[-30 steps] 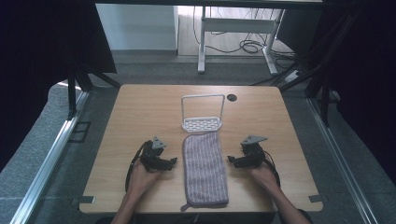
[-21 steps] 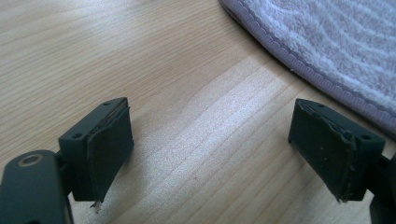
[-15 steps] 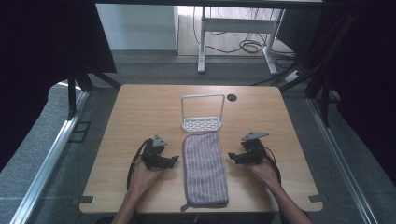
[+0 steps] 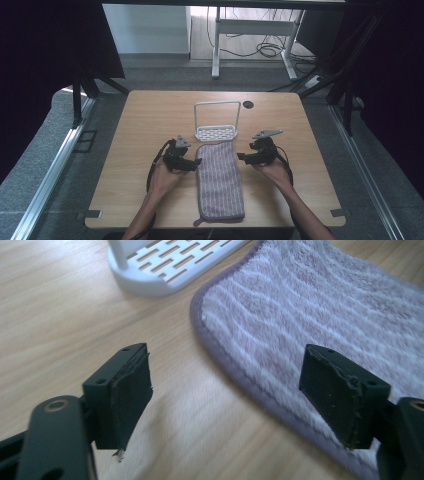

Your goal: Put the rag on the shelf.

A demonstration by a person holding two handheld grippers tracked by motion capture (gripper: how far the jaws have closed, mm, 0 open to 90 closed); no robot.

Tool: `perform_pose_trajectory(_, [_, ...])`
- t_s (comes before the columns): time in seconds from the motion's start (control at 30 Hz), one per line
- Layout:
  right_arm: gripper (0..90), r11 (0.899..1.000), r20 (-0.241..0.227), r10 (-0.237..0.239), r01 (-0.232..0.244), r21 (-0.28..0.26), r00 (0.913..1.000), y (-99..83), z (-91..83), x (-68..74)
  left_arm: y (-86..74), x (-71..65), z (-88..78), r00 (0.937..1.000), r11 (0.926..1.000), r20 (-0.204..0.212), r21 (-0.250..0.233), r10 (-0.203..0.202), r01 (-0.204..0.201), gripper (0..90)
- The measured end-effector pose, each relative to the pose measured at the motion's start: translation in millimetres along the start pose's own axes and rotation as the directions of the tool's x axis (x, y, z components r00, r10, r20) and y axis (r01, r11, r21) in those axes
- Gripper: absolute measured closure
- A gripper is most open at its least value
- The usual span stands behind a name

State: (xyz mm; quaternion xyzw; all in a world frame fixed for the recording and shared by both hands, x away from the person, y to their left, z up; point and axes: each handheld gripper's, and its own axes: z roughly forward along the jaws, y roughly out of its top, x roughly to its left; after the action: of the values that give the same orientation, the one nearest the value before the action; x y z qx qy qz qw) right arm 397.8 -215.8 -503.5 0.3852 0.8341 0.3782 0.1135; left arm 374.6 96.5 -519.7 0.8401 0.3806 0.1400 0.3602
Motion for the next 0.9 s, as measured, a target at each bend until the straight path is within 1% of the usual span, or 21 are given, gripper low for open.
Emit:
perform_pose_trajectory(0.03, [29.0, 1.0, 0.0, 0.0, 0.0, 0.0, 1.0, 0.0, 0.0, 0.0, 0.0, 0.0, 0.0, 1.0, 1.0, 0.0, 0.0, 0.0, 0.0, 25.7])
perform_pose_trajectory(0.07, [34.2, 1.0, -0.005, -0.011, 0.011, 0.001, 0.9999, 5.4, 7.7, 2.8, 5.0, 1.8, 4.8, 1.0, 1.0, -0.007, -0.002, -0.001, 0.001, 28.1])
perform_pose_trajectory(0.1, [34.2, 1.0, -0.005, -0.011, 0.011, 0.001, 0.9999, 5.4, 7.7, 2.8, 5.0, 1.8, 4.8, 1.0, 1.0, -0.007, -0.002, -0.001, 0.001, 30.4])
perform_pose_trajectory(0.13, [37.6, 1.0, -0.001, -0.02, 0.02, 0.008, 0.9998, 10.9, 15.8, 5.6, 9.4, 4.8, 9.8, 1.0, 1.0, -0.007, -0.001, -0.004, 0.004, 34.3])
perform_pose_trajectory(0.2, [39.7, 1.0, -0.002, -0.023, 0.023, 0.009, 0.9997, 13.1, 19.8, 7.0, 11.3, 6.6, 12.5, 0.9999, 1.0, -0.01, -0.001, -0.004, 0.004, 37.0])
perform_pose_trajectory(0.23, [42.9, 0.999, 0.009, -0.028, 0.027, 0.02, 0.9996, 16.6, 27.7, 9.1, 12.8, 7.9, 15.4, 0.9999, 0.9999, -0.005, 0.001, -0.01, 0.01, 38.4])
perform_pose_trajectory(0.27, [44.7, 0.999, 0.015, -0.036, 0.036, 0.027, 0.9992, 17.6, 31.5, 9.1, 14.8, 10.2, 21.9, 0.9999, 0.9999, 0.0, 0.002, -0.015, 0.015, 38.8])
perform_pose_trajectory(0.3, [44.7, 0.999, 0.015, -0.036, 0.036, 0.027, 0.9992, 17.6, 31.5, 9.1, 14.8, 10.2, 21.9, 0.9999, 0.9999, 0.0, 0.002, -0.015, 0.015, 38.8])
perform_pose_trajectory(0.43, [47.2, 0.998, 0.019, -0.029, 0.028, 0.054, 0.9994, 17.1, 47.8, 7.8, 14.6, 11.5, 34.7, 0.9997, 0.9996, -0.023, 0.029, 0.008, -0.007, 38.1])
perform_pose_trajectory(0.47, [47.2, 0.998, 0.019, -0.029, 0.028, 0.054, 0.9994, 17.1, 47.8, 7.8, 13.5, 10.9, 38.0, 0.9995, 0.9991, -0.023, 0.038, 0.021, -0.02, 38.1])
perform_pose_trajectory(0.5, [49.3, 0.997, 0.021, -0.027, 0.025, 0.066, 0.9994, 16.2, 50.1, 8.1, 12.3, 11.5, 38.7, 0.9999, 0.9995, -0.005, 0.027, 0.015, -0.015, 38.5])
perform_pose_trajectory(0.53, [55.2, 0.996, 0.014, -0.038, 0.037, 0.079, 0.9992, 13.4, 54.4, 8.2, 10.8, 12.0, 38.8, 0.9999, 0.9998, 0.015, 0.019, -0.006, 0.005, 43.7])
perform_pose_trajectory(0.57, [59.2, 0.997, 0.011, -0.04, 0.039, 0.072, 0.9991, 12.5, 54.3, 9.0, 10.8, 12.0, 38.8, 0.9999, 0.9998, 0.015, 0.019, -0.006, 0.005, 45.6])
perform_pose_trajectory(0.6, [66.7, 0.996, -0.002, -0.045, 0.045, 0.074, 0.999, 12.7, 54.0, 9.4, 10.0, 10.3, 37.4, 0.9995, 0.9998, 0.033, 0.019, 0.001, -0.002, 50.4])
perform_pose_trajectory(0.63, [66.7, 0.996, -0.002, -0.045, 0.045, 0.074, 0.999, 12.7, 54.0, 9.4, 10.0, 10.3, 37.4, 0.9995, 0.9998, 0.033, 0.019, 0.001, -0.002, 55.5])
perform_pose_trajectory(0.67, [76.8, 0.995, -0.022, -0.048, 0.049, 0.083, 0.9986, 13.2, 53.8, 11.5, 10.2, 8.8, 37.3, 0.9992, 0.9998, 0.04, 0.018, 0.0, -0.001, 61.9])
perform_pose_trajectory(0.7, [79.5, 0.995, -0.026, -0.051, 0.052, 0.081, 0.9984, 12.9, 53.8, 13.4, 11.2, 6.3, 36.8, 0.9977, 0.9997, 0.068, 0.026, -0.002, 0.0, 68.3])
perform_pose_trajectory(0.73, [79.5, 0.995, -0.026, -0.051, 0.052, 0.081, 0.9984, 12.9, 53.8, 13.4, 11.2, 6.3, 36.8, 0.9977, 0.9997, 0.068, 0.026, -0.002, 0.0, 73.9])
perform_pose_trajectory(0.77, [82.1, 0.994, -0.017, -0.074, 0.075, 0.085, 0.9971, 13.2, 53.3, 16.8, 11.5, 5.5, 36.8, 0.9969, 0.9996, 0.078, 0.029, -0.008, 0.006, 77.9])
perform_pose_trajectory(0.83, [83.3, 0.992, -0.01, -0.088, 0.089, 0.087, 0.9961, 13.9, 52.0, 18.4, 11.7, 4.9, 36.3, 0.9965, 0.9995, 0.083, 0.029, -0.014, 0.012, 80.3])
perform_pose_trajectory(0.9, [83.5, 0.993, -0.012, -0.086, 0.087, 0.085, 0.9962, 14.3, 49.4, 18.9, 12.0, 5.1, 34.8, 0.9961, 0.9997, 0.086, 0.019, -0.019, 0.018, 81.0])
